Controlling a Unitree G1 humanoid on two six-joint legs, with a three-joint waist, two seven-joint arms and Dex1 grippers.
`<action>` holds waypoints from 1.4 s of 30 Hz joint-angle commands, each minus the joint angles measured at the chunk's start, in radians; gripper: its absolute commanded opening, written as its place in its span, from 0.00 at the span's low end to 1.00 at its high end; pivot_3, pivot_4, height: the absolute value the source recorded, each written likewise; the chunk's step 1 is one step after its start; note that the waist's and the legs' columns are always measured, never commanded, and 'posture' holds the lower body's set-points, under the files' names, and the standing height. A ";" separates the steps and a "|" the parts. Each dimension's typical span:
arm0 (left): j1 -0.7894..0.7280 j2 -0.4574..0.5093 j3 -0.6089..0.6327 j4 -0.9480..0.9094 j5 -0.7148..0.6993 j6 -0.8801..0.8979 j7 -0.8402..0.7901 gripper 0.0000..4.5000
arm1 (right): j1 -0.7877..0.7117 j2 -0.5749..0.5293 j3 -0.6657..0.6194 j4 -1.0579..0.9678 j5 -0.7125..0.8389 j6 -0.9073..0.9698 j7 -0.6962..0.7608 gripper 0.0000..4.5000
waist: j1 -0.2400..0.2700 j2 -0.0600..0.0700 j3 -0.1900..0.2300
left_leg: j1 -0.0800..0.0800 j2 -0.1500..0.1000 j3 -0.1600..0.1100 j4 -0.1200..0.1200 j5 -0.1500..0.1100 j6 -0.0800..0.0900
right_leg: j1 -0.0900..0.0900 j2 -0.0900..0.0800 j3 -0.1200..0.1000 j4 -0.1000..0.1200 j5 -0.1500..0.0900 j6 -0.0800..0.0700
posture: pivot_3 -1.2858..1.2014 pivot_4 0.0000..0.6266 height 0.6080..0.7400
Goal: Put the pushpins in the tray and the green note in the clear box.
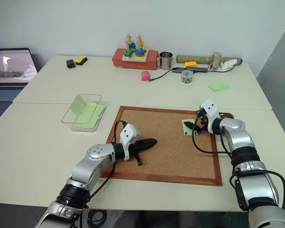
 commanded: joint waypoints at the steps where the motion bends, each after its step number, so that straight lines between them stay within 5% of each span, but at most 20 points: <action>1: 0.017 0.001 0.005 -0.033 0.005 0.001 0.007 0.00 | -0.035 0.001 -0.020 0.009 -0.005 -0.054 0.009 0.76 | 0.000 0.000 0.000 | 0.000 0.000 0.000 0.000 0.000 0.000 | 0.000 0.000 0.000 0.000 0.000 0.000 | 0.52 0.24 1.00; 17: 0.016 0.001 0.000 -0.035 0.006 0.011 0.015 0.00 | -0.011 0.007 -0.020 0.006 -0.025 -0.112 0.037 0.01 | 0.000 0.000 0.000 | 0.000 0.000 0.000 0.000 0.000 0.000 | 0.000 0.000 0.000 0.001 0.000 0.000 | 0.52 0.24 1.00; 42: 0.009 -0.016 -0.048 0.016 0.095 0.055 0.073 0.00 | 0.026 0.005 -0.079 -0.133 0.041 -0.015 0.076 0.00 | 0.000 0.001 -0.001 | 0.001 0.000 0.000 0.000 0.000 0.000 | 0.000 0.000 0.000 0.001 0.000 0.000 | 0.52 0.24 1.00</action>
